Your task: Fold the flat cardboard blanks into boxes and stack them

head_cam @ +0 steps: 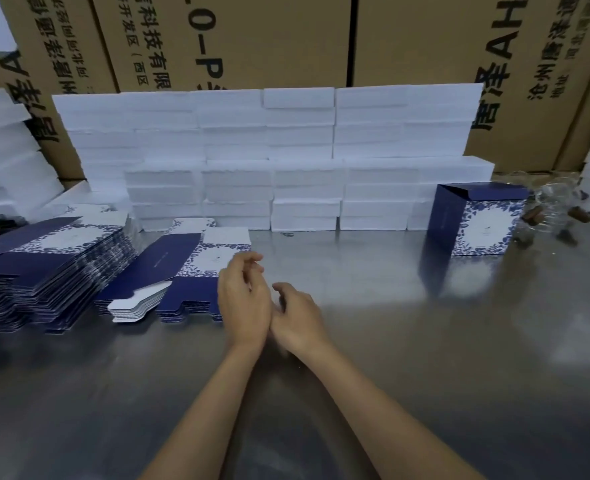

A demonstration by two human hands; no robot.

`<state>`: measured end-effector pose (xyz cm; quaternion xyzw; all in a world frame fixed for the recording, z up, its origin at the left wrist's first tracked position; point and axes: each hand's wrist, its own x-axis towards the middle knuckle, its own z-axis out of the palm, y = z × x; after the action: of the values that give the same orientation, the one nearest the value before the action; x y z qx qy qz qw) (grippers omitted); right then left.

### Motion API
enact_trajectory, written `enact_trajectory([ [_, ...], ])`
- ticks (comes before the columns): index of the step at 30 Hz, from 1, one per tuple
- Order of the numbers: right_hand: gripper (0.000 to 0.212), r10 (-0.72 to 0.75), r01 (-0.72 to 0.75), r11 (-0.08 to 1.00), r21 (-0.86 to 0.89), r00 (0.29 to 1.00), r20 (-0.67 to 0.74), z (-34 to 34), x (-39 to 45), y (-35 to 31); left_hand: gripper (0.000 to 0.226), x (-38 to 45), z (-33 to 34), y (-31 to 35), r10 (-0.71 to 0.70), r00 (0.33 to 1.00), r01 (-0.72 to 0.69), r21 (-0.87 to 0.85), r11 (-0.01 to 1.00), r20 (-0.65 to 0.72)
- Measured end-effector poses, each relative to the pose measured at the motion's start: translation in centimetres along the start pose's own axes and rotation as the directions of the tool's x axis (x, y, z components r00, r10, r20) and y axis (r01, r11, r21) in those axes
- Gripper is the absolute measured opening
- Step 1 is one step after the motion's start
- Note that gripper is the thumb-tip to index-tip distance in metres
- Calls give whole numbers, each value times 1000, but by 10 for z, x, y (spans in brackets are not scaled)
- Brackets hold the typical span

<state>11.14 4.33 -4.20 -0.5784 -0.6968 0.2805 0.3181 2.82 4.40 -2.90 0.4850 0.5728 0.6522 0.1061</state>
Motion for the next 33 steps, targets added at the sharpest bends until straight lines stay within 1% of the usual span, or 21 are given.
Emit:
enact_trajectory([
  [3, 57, 21, -20, 998, -67, 1000, 12, 22, 18, -18, 31, 21, -17, -14, 5, 994, -5, 0, 1000, -109],
  [5, 57, 30, -27, 992, -122, 999, 20, 37, 26, -31, 29, 30, -28, -24, -34, 981, 33, -12, 999, -189],
  [7, 58, 74, -70, 982, -173, 997, 18, 51, 31, -43, 27, 35, -36, -30, -79, 964, 72, -36, 997, -252],
  [9, 56, 113, -115, 971, -208, 993, -23, 60, 35, -52, 26, 37, -40, -34, -98, 956, 88, -47, 995, -276],
  [11, 50, 118, -136, 963, -232, 989, -92, 64, 37, -57, 26, 37, -41, -35, -106, 958, 98, -41, 994, -266],
  [14, 40, 41, -88, 963, -254, 982, -184, 65, 37, -59, 25, 37, -42, -36, -131, 955, 126, -34, 991, -266],
  [15, 38, 10, -61, 970, -234, 977, -212, 64, 37, -60, 25, 36, -42, -34, -141, 952, 136, -37, 990, -272],
  [16, 36, -7, -37, 983, -179, 971, -239, 63, 37, -61, 26, 36, -42, -32, -140, 951, 135, -37, 990, -275],
  [17, 35, 1, -21, 997, -76, 966, -259, 61, 38, -62, 27, 35, -42, -29, -126, 953, 123, -28, 992, -276],
  [18, 34, 35, -15, 997, 79, 966, -258, 59, 39, -64, 28, 35, -42, -26, -99, 955, 101, -8, 995, -279],
  [19, 31, 81, -16, 963, 270, 970, -230, 56, 41, -67, 28, 35, -42, -23, -63, 957, 74, 26, 997, -284],
  [20, 27, 118, -22, 892, 452, 976, -184, 52, 42, -70, 29, 35, -43, -20, -21, 956, 44, 70, 997, -291],
  [21, 24, 142, -35, 801, 598, 981, -133, 48, 42, -74, 29, 35, -44, -17, 24, 955, 12, 120, 993, -296],
  [23, 23, 135, -61, 638, 768, 990, -33, 37, 43, -79, 30, 35, -46, -10, 115, 950, -52, 217, 975, -290],
  [24, 24, 114, -68, 583, 809, 994, 1, 30, 42, -80, 29, 35, -47, -6, 154, 947, -81, 254, 964, -283],
  [25, 24, 96, -72, 550, 832, 995, 23, 22, 40, -80, 29, 34, -48, -1, 188, 943, -106, 284, 953, -276],
  [28, 22, 74, -91, 522, 848, 995, 61, -7, 31, -69, 29, 34, -52, 17, 255, 930, -158, 341, 927, -264],
  [30, 20, 59, -131, 507, 852, 991, 117, -26, 21, -58, 29, 34, -54, 30, 250, 936, -156, 342, 926, -249],
  [33, 18, 78, -200, 474, 857, 980, 185, -46, 8, -42, 31, 30, -52, 51, 174, 965, -112, 292, 950, -195],
])
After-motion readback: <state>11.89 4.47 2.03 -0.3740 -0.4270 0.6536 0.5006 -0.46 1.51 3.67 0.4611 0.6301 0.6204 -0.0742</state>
